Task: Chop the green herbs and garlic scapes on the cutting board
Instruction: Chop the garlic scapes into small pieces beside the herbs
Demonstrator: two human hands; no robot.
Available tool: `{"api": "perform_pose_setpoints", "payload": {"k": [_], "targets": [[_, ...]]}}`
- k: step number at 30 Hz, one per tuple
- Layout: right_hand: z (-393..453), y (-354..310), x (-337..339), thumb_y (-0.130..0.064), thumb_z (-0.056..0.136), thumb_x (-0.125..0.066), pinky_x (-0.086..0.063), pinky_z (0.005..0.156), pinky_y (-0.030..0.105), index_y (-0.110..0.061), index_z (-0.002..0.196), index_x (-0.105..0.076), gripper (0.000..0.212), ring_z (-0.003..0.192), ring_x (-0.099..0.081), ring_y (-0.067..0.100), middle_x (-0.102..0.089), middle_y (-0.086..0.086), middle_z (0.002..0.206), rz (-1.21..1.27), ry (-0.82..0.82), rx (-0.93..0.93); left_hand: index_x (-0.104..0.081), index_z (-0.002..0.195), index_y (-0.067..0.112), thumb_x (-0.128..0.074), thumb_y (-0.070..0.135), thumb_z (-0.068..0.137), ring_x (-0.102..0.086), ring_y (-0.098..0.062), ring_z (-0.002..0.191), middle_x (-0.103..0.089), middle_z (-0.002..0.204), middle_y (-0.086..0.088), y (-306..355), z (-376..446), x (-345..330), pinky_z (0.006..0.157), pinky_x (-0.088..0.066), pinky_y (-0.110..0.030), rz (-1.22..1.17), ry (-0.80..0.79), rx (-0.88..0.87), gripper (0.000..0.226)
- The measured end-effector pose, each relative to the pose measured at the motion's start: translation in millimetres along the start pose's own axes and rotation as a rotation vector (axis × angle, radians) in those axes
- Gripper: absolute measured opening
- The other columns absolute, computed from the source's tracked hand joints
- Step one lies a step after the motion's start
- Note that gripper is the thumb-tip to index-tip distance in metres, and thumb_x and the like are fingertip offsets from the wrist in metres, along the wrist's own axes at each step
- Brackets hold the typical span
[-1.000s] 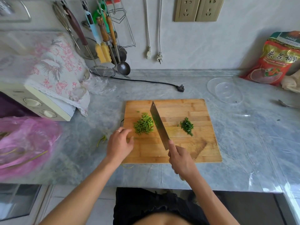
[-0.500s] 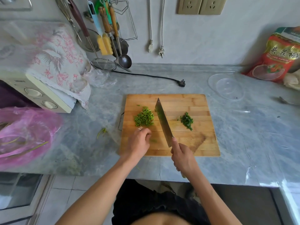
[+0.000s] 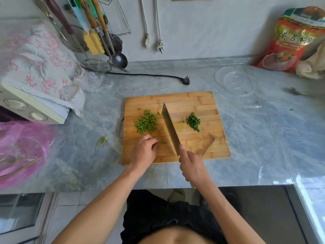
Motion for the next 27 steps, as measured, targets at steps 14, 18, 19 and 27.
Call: {"api": "perform_pose_setpoints", "payload": {"k": [14,18,19,27], "targets": [[-8.2,-3.5,0.2,-0.055,0.100,-0.025,-0.033,0.055,0.019,-0.003,0.082,-0.050,0.060,0.057,-0.041,0.010,-0.048,0.001,0.065,-0.246,-0.056,0.046,-0.075,0.107,0.025,-0.062,0.011,0.090,-0.062,-0.028,0.090,-0.063,0.106,-0.003,20.8,3.8,-14.3,0.065,-0.050,-0.034,0.019,0.027,0.025,0.026],[-3.4,-9.3,-2.2,-0.058,0.099,-0.015,-0.028,0.048,0.019,0.001,0.084,-0.053,0.072,0.051,-0.036,0.010,-0.045,0.002,0.061,-0.330,-0.012,0.154,-0.075,0.107,0.026,-0.064,0.014,0.089,-0.062,-0.027,0.088,-0.061,0.107,-0.003,22.4,1.8,-17.2,0.062,-0.047,-0.032,0.062,0.029,0.029,0.024],[-4.4,-17.8,-0.5,-0.048,0.104,-0.012,-0.021,0.043,0.019,0.001,0.086,-0.057,0.069,0.045,-0.028,0.009,-0.042,0.001,0.057,-0.369,0.036,0.275,-0.074,0.106,0.026,-0.064,0.015,0.089,-0.062,-0.028,0.088,-0.060,0.106,-0.004,22.7,1.4,-18.1,0.061,-0.048,-0.033,0.073,0.027,0.030,0.023],[-3.0,-20.2,-7.7,0.010,0.100,-0.008,-0.014,0.042,0.023,0.012,0.119,-0.043,0.040,0.035,-0.033,0.017,-0.044,0.008,0.050,-0.567,0.098,0.505,-0.073,0.105,0.027,-0.065,0.019,0.088,-0.059,-0.030,0.086,-0.056,0.102,-0.004,19.8,0.2,-24.7,0.060,-0.052,-0.042,0.071,0.017,0.047,0.020]]}}
Point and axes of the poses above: each hand's wrist, its own z-axis towards the middle knuckle, its own x-axis out of the back of the hand, y = z × x, the point moved 6 cm from there along z, towards the middle knuckle
